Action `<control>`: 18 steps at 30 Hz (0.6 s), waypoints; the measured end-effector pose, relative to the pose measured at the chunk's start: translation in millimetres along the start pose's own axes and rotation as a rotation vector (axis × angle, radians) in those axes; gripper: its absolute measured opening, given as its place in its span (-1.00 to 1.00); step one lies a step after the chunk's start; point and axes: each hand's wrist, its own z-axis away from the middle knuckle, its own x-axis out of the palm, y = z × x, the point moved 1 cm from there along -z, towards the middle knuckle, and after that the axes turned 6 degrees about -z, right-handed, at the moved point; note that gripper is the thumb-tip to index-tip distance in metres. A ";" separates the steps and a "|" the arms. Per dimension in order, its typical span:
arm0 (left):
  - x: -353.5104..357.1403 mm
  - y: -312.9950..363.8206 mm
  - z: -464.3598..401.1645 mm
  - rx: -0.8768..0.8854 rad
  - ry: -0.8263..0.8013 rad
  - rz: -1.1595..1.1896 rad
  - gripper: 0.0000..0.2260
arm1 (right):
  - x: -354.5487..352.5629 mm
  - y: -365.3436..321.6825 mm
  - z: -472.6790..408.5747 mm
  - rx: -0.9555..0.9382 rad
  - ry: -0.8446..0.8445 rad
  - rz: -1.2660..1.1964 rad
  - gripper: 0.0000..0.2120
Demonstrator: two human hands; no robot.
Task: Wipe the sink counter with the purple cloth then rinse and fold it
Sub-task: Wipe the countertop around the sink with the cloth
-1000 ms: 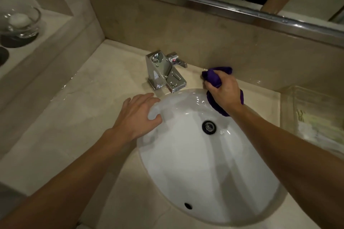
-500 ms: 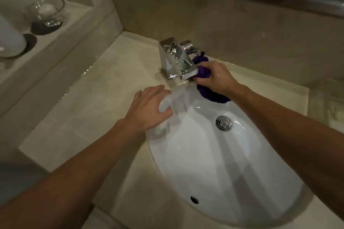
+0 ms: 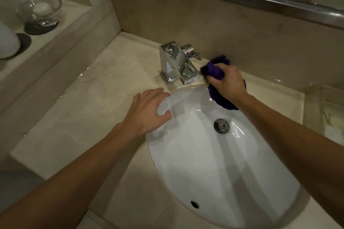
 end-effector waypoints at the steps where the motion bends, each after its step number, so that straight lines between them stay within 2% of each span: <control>1: -0.2 -1.1 -0.9 -0.005 0.001 0.003 -0.34 | 8.0 -7.8 -2.9 -0.028 -0.038 0.001 -0.61; 4: -0.9 -3.4 0.6 -0.014 0.005 -0.007 -0.28 | 28.5 -28.1 -7.7 -0.099 -0.157 0.000 -0.55; 8: -2.7 -2.5 9.9 -0.022 -0.012 -0.004 -0.25 | 20.0 -24.0 -6.5 -0.083 -0.200 -0.030 -0.58; 18: -24.9 -41.8 25.6 -0.055 -0.013 -0.031 -0.37 | 41.9 -53.5 36.0 0.023 -0.096 -0.092 -0.70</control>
